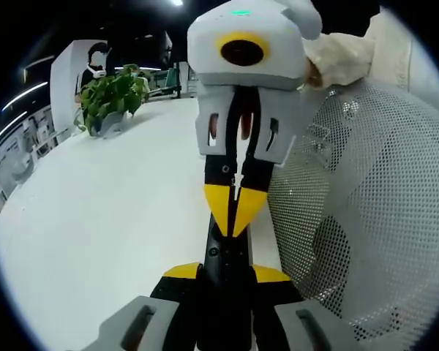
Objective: Press the specified remote control buttons in sequence, fully releasing each button before pressing the next.
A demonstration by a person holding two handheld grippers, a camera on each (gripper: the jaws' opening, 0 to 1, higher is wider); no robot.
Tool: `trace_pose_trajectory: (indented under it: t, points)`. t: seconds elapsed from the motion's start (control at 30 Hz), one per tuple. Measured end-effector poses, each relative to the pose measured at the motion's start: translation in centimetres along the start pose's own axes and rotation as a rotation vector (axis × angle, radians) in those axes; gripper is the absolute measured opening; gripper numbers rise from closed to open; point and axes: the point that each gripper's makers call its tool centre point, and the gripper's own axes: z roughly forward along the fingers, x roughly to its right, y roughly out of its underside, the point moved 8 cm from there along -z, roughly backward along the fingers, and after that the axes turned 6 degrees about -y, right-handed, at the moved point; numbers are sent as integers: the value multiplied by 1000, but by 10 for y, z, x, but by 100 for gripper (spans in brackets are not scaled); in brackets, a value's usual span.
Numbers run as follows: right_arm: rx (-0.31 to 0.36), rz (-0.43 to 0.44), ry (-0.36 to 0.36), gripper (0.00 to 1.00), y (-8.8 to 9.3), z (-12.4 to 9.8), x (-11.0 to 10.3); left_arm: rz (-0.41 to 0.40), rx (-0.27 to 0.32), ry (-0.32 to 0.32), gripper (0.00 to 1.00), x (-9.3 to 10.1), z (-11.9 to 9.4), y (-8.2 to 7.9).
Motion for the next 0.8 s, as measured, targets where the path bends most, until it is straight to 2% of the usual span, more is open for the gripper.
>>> trace_pose_trajectory:
  t: [0.1, 0.3, 0.47, 0.63, 0.67, 0.8]
  points:
    - [-25, -12, 5, 0, -2, 0, -1, 0, 0, 0, 25, 0, 0, 0]
    - [-42, 26, 20, 0, -4, 0, 0, 1, -3, -2, 25, -1, -1, 0]
    - [21, 41, 23, 0, 2, -3, -1, 4, -6, -1, 25, -1, -1, -1]
    - [-23, -15, 28, 0, -4, -1, -3, 7, -8, 0, 25, -1, -1, 0]
    - [-38, -66, 36, 0, -5, -1, -3, 8, -8, 0, 25, -1, -1, -1]
    - [-50, -109, 45, 0, -6, 1, -6, 15, -8, 1, 25, 0, -1, -1]
